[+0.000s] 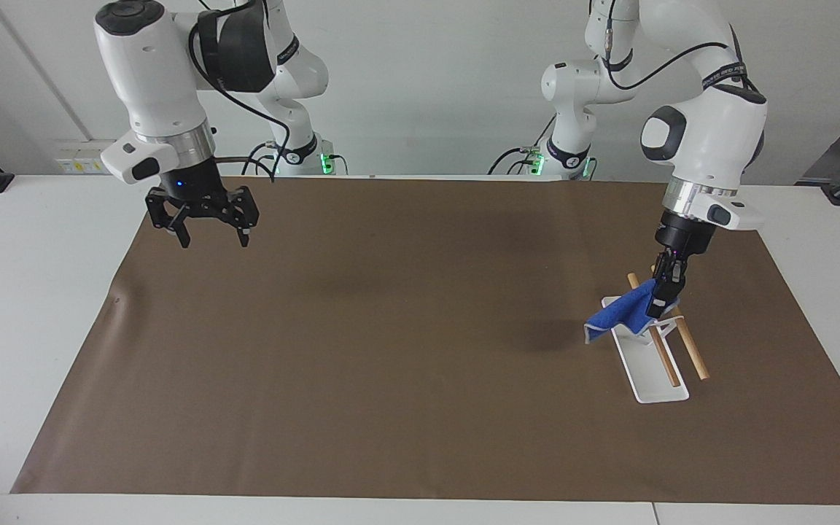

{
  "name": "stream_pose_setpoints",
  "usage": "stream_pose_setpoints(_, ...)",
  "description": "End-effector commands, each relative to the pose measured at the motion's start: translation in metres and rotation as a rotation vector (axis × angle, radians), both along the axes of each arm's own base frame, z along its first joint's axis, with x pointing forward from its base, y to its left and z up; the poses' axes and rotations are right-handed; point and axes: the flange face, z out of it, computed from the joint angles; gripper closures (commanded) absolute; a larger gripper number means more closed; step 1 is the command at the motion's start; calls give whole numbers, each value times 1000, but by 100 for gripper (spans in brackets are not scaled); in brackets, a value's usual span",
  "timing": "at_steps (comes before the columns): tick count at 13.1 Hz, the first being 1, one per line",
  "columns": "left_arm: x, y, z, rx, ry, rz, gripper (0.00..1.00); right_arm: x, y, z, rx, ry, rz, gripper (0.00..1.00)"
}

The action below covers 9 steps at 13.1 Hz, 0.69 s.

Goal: Right arm passes towel to left arm to hang
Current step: 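Lower the towel onto the dowels while the right gripper withdraws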

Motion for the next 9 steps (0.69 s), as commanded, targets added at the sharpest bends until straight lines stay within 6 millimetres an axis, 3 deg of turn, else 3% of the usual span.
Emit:
stream_pose_setpoints(1, 2, 1, -10, 4, 10, 16, 100, -9, -10, 26, 0, 44, -69, 0)
stream_pose_setpoints(6, -3, 16, -36, 10, 30, 44, 100, -29, -30, 44, 1, 93, -119, 0)
stream_pose_setpoints(9, 6, 54, -35, 21, -19, 99, 100, -33, -35, 44, 34, 84, -130, 0)
